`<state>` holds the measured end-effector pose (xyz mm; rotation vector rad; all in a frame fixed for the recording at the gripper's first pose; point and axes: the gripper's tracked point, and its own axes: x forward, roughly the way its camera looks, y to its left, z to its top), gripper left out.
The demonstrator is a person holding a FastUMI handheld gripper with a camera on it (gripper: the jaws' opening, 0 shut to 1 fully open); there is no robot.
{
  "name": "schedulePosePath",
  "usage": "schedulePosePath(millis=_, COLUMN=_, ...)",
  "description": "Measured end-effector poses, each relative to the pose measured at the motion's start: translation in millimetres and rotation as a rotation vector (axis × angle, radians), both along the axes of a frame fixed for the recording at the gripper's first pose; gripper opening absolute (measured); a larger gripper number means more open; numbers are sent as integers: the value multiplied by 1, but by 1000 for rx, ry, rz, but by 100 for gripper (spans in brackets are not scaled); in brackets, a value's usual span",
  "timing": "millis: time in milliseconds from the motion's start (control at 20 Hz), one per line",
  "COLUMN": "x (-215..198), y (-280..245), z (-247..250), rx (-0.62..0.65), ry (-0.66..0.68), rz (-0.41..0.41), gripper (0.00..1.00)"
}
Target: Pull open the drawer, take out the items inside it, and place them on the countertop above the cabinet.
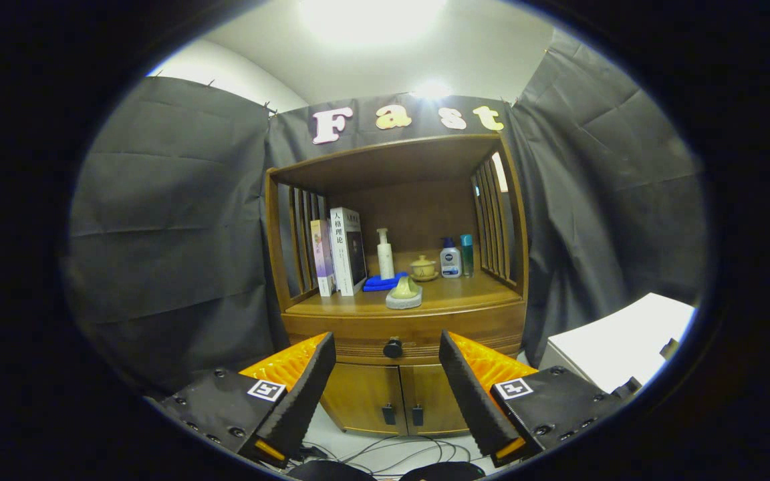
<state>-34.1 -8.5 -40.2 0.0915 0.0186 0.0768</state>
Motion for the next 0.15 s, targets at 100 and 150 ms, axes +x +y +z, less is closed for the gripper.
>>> schedulePosePath(millis=100, x=-10, y=-9, z=17, rx=-1, ry=-37, rz=-19, gripper=98)
schedulePosePath(millis=150, x=-14, y=-12, z=23, rx=14, ry=-44, rz=-22, gripper=98)
